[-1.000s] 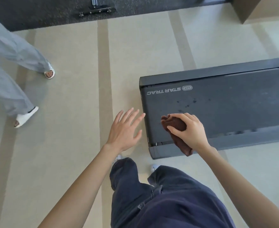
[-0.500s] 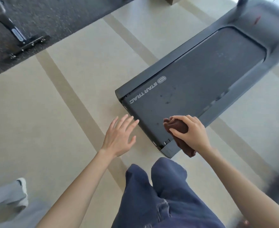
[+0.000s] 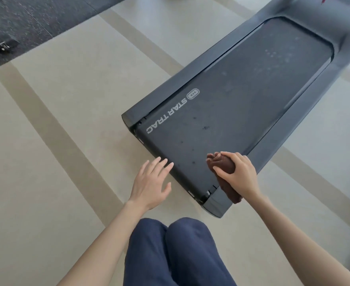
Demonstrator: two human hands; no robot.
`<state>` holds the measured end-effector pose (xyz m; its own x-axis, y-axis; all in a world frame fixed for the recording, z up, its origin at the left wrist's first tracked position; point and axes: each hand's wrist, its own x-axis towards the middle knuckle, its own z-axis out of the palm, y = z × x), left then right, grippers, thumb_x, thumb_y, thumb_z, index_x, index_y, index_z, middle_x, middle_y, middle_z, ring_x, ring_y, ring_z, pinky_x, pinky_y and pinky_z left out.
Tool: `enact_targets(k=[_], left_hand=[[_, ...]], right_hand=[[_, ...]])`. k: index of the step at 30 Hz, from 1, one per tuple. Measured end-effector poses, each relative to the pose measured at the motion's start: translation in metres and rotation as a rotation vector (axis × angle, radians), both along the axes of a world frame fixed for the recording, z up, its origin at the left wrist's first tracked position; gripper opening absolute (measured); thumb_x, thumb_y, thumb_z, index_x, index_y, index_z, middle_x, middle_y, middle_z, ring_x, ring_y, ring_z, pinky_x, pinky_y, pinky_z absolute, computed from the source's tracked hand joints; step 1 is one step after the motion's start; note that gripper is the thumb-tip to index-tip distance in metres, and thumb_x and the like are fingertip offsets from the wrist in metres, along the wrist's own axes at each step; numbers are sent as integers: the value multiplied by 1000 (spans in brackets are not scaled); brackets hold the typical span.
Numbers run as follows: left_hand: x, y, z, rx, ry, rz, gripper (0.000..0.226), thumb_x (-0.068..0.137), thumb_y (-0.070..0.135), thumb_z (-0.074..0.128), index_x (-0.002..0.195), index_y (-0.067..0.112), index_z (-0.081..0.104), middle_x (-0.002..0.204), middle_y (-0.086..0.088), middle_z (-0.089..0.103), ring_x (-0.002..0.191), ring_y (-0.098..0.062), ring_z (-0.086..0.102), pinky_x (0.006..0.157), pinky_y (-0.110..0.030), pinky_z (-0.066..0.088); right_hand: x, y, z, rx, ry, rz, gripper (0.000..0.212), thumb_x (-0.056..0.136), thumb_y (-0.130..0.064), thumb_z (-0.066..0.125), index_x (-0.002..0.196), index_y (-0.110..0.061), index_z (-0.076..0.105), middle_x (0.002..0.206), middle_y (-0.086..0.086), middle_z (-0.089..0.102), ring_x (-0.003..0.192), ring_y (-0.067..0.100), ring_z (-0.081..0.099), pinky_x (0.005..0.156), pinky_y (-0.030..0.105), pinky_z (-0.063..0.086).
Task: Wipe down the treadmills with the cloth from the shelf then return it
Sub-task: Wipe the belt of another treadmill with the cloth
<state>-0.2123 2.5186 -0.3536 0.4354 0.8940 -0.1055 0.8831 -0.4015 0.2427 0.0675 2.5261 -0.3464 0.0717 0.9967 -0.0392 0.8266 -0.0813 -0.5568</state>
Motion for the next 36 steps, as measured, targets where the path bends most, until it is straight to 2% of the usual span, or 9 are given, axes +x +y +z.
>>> enact_targets(k=[6,11,15,18,23,27,31,33,36], left_hand=[[11,55,-187,43,-4,-14,55,87,33,55,139,18,45,144,-4,45,137,-22,34,113,-42,21],[10,102,-310,95,27,-37,55,91,36,48,143,22,38,149,-1,37,141,-19,26,115,-39,15],[12,134,-381,116,66,-15,55,95,40,41,146,22,33,154,0,28,143,-17,17,116,-37,9],[13,153,-409,56,118,-32,57,98,44,30,149,21,21,158,1,14,145,-15,6,117,-38,3],[13,209,-429,66,153,-25,61,96,51,21,151,25,11,159,-1,8,146,-17,0,118,-40,1],[14,215,-443,172,30,-8,61,93,50,24,147,23,28,155,-3,24,144,-21,15,118,-45,10],[14,216,-450,265,-71,-3,57,89,42,34,141,22,41,149,-4,36,140,-23,28,114,-48,20],[12,218,-452,286,-101,-9,56,88,38,36,140,21,43,148,-5,38,139,-24,30,114,-48,21],[12,215,-450,283,-90,-17,55,88,36,34,140,21,44,148,-6,39,138,-25,32,113,-49,23]], right_hand=[[1,26,-190,24,-43,37,42,80,-48,67,116,-28,61,99,-9,63,88,16,50,78,26,39],[2,50,-314,107,-87,-13,43,79,-44,70,118,-25,62,97,-7,63,90,19,51,79,29,43],[-2,68,-386,105,-131,-74,47,86,-43,64,128,-24,56,118,-2,62,108,25,49,92,41,42],[-22,66,-409,81,-233,-95,53,86,-53,59,131,-27,52,130,-1,55,118,26,44,97,45,37],[-29,75,-431,295,-406,-43,45,82,-54,62,118,-27,60,116,1,62,105,28,51,84,43,44],[-5,137,-436,418,-496,43,35,87,-51,57,108,-24,66,99,1,64,88,28,55,69,36,41],[-5,203,-431,355,-459,-115,33,84,-45,65,103,-18,67,94,6,65,81,32,57,66,36,42],[-14,198,-429,349,-425,-151,34,85,-46,63,104,-18,66,95,5,66,81,30,57,68,36,43],[-46,153,-430,392,-358,-51,35,84,-49,61,104,-22,66,96,-1,65,82,23,57,70,34,43]])
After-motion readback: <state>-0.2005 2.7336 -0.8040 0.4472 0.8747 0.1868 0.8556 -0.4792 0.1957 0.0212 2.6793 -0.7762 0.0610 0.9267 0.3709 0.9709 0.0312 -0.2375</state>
